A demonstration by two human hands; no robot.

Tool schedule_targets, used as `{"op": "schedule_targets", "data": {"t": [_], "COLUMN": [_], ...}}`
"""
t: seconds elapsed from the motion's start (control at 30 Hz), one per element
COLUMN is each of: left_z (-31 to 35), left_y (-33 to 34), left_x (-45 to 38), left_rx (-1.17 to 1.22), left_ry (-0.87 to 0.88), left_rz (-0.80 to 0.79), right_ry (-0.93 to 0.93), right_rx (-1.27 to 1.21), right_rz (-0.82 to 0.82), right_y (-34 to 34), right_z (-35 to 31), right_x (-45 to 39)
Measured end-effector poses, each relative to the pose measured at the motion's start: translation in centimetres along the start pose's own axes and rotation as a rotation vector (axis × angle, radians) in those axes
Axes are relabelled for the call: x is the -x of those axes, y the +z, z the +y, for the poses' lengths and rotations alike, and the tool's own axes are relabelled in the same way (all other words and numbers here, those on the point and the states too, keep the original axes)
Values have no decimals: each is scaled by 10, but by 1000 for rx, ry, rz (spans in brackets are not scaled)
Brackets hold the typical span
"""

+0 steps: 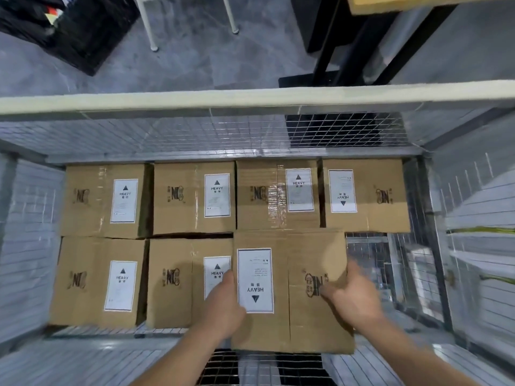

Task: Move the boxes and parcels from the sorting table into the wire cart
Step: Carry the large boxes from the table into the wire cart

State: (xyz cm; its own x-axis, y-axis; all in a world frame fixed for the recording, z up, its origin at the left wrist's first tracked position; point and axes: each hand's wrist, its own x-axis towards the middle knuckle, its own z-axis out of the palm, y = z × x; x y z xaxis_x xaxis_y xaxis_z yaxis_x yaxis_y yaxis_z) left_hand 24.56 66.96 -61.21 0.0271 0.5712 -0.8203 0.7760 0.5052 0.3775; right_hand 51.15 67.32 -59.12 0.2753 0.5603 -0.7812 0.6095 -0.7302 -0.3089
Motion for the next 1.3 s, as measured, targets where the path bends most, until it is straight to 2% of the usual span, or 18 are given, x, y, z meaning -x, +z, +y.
{"op": "schedule_targets", "data": {"t": [0.3,0.57,0.83,0.93,1.07,1.3], "left_z": [-11,-11,-12,-6,9,72], "left_y": [14,22,38,40,28,-42], "left_x": [-5,-39,-58,-52,-31,39], "left_rx": [-17,43,42,-14,-104,-545], "left_ry": [-69,-147,-145,-143,-72,190], "left_rz": [-15,-146,-242,-269,-239,-74], "right_ry": [-13,126,167,162,23,-167], "right_rx": [-1,-169,-147,-121,-16,260], "right_rz": [35,-105,-197,-217,-192,-65], "right_y": [16,39,73,76,64,-10], "right_z": [14,14,28,26,21,-20], "right_x": [-10,-50,-79,-73,-53,23]}}
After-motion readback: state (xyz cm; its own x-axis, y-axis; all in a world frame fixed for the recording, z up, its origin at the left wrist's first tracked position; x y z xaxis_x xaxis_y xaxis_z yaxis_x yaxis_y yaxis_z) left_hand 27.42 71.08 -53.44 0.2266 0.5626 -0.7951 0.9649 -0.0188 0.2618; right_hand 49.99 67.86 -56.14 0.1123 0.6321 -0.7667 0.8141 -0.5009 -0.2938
